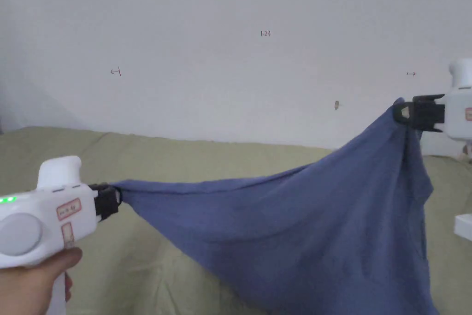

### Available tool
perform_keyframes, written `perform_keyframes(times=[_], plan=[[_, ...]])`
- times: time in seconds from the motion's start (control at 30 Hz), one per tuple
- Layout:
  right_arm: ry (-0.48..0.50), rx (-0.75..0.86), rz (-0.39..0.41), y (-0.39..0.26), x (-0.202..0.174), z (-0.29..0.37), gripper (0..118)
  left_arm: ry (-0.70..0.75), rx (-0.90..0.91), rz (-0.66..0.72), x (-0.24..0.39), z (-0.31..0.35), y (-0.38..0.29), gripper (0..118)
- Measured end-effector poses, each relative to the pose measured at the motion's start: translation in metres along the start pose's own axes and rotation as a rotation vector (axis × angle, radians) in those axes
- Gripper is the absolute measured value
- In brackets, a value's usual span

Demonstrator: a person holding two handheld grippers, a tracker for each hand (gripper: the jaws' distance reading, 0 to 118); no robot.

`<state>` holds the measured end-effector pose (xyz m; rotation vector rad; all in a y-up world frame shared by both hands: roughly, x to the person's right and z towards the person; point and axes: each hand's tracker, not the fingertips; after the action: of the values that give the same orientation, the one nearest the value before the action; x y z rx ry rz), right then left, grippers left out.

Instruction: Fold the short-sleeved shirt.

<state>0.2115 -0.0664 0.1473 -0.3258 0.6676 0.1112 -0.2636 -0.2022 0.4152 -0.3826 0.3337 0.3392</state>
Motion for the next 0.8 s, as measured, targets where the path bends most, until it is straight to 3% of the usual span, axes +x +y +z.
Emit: perform_keyframes(times=[0.17,0.3,0.43,0.53,0.7,0.8], plan=[[-0.076,0.169,-0.01,0.078,0.013,0.04,2,0.017,0.124,-0.031,0.024,0.002,0.104,6],[-0.062,0.257,-0.079,0.122,0.027,0.052,2,0.055,0.222,-0.092,0.053,0.007,0.169,6],[-0.095,0.335,-0.071,0.149,0.028,0.06,2,0.076,0.255,-0.128,0.075,0.014,0.216,6],[-0.028,0.336,-0.128,0.148,0.033,0.056,2,0.117,0.266,-0.177,0.08,0.015,0.221,6],[-0.045,0.245,-0.122,0.098,0.044,0.018,2,0.121,0.228,-0.159,0.069,-0.005,0.182,6],[-0.033,0.158,-0.179,0.049,0.054,-0.013,2,0.156,0.149,-0.169,0.059,-0.034,0.136,6]])
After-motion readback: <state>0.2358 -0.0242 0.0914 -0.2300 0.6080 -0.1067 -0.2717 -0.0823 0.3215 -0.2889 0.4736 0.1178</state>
